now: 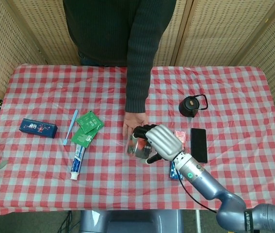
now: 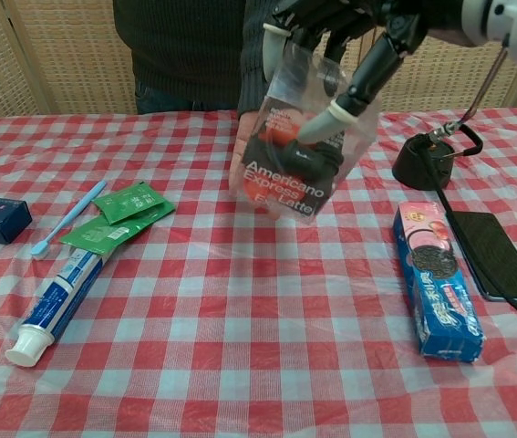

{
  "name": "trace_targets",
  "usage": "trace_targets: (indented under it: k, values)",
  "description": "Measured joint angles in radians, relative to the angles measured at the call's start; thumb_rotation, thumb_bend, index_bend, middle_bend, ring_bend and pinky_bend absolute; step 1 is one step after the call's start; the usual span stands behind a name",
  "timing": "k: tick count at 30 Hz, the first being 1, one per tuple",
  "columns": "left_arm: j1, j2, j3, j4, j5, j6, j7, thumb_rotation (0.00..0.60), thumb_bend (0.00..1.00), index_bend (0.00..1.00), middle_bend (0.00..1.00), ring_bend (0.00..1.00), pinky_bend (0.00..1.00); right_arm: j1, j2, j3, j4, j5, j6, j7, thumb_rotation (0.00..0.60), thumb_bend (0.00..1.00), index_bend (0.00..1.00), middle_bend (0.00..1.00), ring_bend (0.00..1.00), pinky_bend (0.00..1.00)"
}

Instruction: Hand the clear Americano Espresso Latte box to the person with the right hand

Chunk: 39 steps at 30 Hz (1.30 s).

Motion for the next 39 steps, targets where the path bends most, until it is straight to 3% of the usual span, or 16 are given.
trace_targets:
  k: [8, 12, 15, 16, 17, 18, 31, 35, 39]
  values:
    - [-0.002, 0.001, -0.004, 0.002, -0.013, -0.004, -0.003, 0.6, 0.0, 0.0, 0.0, 0.0, 0.0, 0.114, -0.05, 0.03, 0.089, 0.216, -0.026, -0.099, 0.6, 0.4, 0.59, 0.66, 0.64, 0.55]
    - [-0.002, 0.003, -0.007, 0.007, -0.019, -0.006, -0.013, 0.6, 0.0, 0.0, 0.0, 0.0, 0.0, 0.164, -0.102, 0.022, 0.142, 0.3, -0.017, -0.164, 0.6, 0.3, 0.5, 0.56, 0.6, 0.5]
    - [-0.002, 0.005, -0.007, 0.01, -0.021, -0.01, -0.021, 0.6, 0.0, 0.0, 0.0, 0.0, 0.0, 0.195, -0.134, 0.011, 0.177, 0.338, 0.01, -0.206, 0.6, 0.1, 0.21, 0.26, 0.32, 0.18]
    - [-0.002, 0.007, -0.007, 0.01, -0.02, -0.01, -0.025, 0.6, 0.0, 0.0, 0.0, 0.0, 0.0, 0.199, -0.139, 0.008, 0.182, 0.346, 0.018, -0.215, 0.6, 0.04, 0.1, 0.13, 0.17, 0.07]
    - [-0.001, 0.008, -0.007, 0.01, -0.019, -0.009, -0.028, 0.6, 0.0, 0.0, 0.0, 0.0, 0.0, 0.204, -0.142, 0.005, 0.186, 0.355, 0.027, -0.223, 0.6, 0.0, 0.03, 0.04, 0.06, 0.01]
    - [0.0, 0.009, -0.007, 0.011, -0.018, -0.008, -0.03, 0.6, 0.0, 0.0, 0.0, 0.0, 0.0, 0.205, -0.141, 0.003, 0.184, 0.363, 0.029, -0.226, 0.6, 0.0, 0.01, 0.01, 0.02, 0.0]
    - [0.007, 0.014, 0.002, 0.007, 0.013, 0.006, -0.043, 0.6, 0.0, 0.0, 0.0, 0.0, 0.0, 0.152, 0.084, 0.037, -0.012, 0.377, 0.054, -0.185, 0.6, 0.0, 0.0, 0.0, 0.0, 0.0]
    - [0.011, 0.015, 0.007, 0.003, 0.029, 0.015, -0.046, 0.6, 0.0, 0.0, 0.0, 0.0, 0.0, 0.071, 0.224, 0.036, -0.082, 0.33, 0.079, -0.141, 0.6, 0.0, 0.0, 0.0, 0.0, 0.0]
    - [0.018, 0.016, 0.017, -0.003, 0.065, 0.029, -0.051, 0.6, 0.0, 0.0, 0.0, 0.0, 0.0, -0.053, 0.374, 0.01, -0.115, 0.211, 0.096, -0.046, 0.6, 0.0, 0.0, 0.0, 0.0, 0.0]
